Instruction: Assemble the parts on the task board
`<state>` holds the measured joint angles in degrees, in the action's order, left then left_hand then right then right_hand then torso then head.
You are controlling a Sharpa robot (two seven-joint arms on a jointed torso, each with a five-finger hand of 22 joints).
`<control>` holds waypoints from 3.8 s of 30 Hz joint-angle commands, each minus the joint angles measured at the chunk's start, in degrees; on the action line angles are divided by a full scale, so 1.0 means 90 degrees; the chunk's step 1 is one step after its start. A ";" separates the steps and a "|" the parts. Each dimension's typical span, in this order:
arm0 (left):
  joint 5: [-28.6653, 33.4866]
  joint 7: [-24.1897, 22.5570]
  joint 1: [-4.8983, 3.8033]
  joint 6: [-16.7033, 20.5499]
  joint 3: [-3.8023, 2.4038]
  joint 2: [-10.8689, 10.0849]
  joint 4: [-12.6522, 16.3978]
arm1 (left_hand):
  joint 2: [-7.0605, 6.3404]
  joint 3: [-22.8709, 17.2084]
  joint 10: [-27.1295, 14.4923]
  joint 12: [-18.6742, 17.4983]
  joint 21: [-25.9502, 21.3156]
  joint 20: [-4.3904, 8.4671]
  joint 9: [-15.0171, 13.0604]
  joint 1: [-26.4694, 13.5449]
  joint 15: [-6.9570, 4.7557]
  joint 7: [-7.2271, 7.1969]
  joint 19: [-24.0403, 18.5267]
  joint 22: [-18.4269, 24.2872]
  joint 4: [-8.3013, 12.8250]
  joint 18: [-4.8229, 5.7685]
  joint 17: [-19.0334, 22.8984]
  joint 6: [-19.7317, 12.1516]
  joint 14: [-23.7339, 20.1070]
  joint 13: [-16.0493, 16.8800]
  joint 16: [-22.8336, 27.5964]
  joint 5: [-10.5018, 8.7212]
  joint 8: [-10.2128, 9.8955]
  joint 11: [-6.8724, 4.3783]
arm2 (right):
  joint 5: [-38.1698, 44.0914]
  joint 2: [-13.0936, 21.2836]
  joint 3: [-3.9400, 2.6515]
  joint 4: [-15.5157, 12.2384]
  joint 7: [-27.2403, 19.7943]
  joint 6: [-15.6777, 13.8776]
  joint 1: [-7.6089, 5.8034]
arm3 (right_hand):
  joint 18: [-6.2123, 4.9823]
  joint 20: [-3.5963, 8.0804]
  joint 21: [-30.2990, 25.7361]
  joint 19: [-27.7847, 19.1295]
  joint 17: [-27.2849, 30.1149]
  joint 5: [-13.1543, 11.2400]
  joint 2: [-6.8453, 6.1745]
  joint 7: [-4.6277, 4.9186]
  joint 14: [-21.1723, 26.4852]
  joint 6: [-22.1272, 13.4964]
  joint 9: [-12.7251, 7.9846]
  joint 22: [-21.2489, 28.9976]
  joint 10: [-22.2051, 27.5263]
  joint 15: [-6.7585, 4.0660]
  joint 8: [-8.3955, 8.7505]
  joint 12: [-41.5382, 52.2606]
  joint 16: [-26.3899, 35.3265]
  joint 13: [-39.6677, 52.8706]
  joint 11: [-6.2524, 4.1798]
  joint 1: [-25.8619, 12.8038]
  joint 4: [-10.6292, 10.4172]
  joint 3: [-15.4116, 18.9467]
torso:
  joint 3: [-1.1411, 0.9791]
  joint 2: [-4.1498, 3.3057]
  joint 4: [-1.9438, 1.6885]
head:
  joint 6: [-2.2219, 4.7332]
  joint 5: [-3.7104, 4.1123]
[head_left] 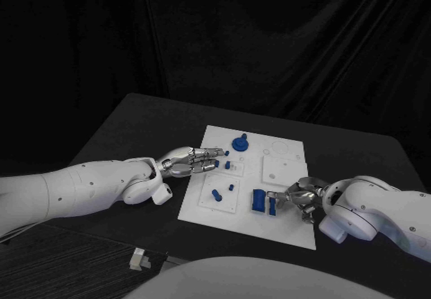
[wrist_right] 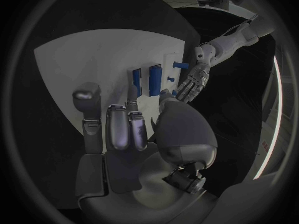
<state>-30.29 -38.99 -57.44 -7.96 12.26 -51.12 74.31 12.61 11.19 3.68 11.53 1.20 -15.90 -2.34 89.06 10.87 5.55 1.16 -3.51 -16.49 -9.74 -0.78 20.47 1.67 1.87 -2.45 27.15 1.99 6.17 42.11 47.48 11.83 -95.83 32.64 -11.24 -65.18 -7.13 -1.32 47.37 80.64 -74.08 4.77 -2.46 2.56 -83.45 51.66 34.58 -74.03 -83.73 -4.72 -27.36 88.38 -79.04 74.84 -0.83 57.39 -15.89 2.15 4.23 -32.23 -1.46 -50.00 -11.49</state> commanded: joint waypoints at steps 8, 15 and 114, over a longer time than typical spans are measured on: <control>0.0038 -0.0797 0.0034 -0.0102 -0.0002 0.0020 -0.0002 | -0.0029 -0.0195 -0.0038 0.0042 -0.0013 -0.0062 0.0015 0.0094 0.0051 0.0035 0.0023 -0.0022 0.0061 0.0047 -0.0012 -0.0030 0.0006 -0.0009 -0.0100 0.0079 0.0022 0.0013 | -0.0067 0.0048 -0.0002 -0.0041 -0.0076 -0.0145 0.0015 | -0.0011 -0.0003 -0.0021 -0.0039 -0.0110 -0.0059 0.0151 0.0010 -0.0384 -0.0115 0.0214 -0.0712 -0.0629 -0.0037 -0.0270 0.0104 -0.0086 0.1590 -0.0080 0.0078 -0.0065 0.0236 | 0.0000 0.0001 -0.0001 | 0.0000 -0.0015; 0.0038 -0.0862 0.0049 -0.0064 -0.0002 -0.0006 0.0022 | -0.0028 -0.0197 -0.0035 0.0053 -0.0013 -0.0062 0.0014 0.0095 0.0051 0.0037 0.0022 -0.0020 0.0061 0.0048 -0.0012 -0.0017 0.0007 -0.0007 -0.0102 0.0080 0.0023 0.0012 | -0.0046 0.0205 -0.0002 -0.0197 -0.0607 -0.0824 0.0011 | 0.0020 0.0013 0.0218 0.0019 -0.0307 0.0422 0.0540 -0.0012 -0.0437 -0.0255 0.0403 -0.0763 -0.0687 -0.0053 -0.0526 0.0169 -0.0240 0.1670 -0.0098 -0.0264 -0.0095 0.0413 | 0.0002 -0.0001 0.0001 | 0.0000 -0.0026; 0.3365 0.1021 -0.0302 0.5787 -0.1362 0.0715 0.1738 | -0.1401 -0.1243 -0.0408 -0.1281 -0.0133 0.1767 0.0260 -0.8665 -0.1208 -0.0616 -0.0129 0.0390 0.1832 0.0329 0.0087 -0.1758 -0.0185 -0.0208 0.0272 -0.3016 -0.0221 -0.0686 | -0.4678 -0.0310 -0.1314 0.0653 -0.6937 -0.3653 0.0558 | 0.0240 0.0147 -0.5263 -0.8960 0.8231 -0.0530 0.0274 -0.0285 0.9272 -0.5740 -0.3842 0.8226 0.9303 0.0524 0.3039 -0.9820 0.8782 -0.8315 0.0092 -0.6376 0.1766 -0.0239 | -0.0470 0.0116 0.0162 | 0.1736 0.1277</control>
<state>-1.42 -29.84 -60.22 42.12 0.09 -44.78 89.80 0.43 3.00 0.00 1.44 0.74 -0.89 -0.72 15.10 -0.68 0.11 0.35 -0.77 -3.56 -9.67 -0.64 6.63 -0.07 0.66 -0.60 2.15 0.86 -0.19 0.24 44.68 0.07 -89.94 -30.66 -43.11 -60.28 -7.10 0.00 1.42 0.49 -0.81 0.95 0.01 0.22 -0.35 -0.20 0.31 -0.56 0.19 0.06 -0.64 0.62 -0.82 0.43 0.21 0.44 0.00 -0.16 0.02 -31.18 0.00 -34.38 0.01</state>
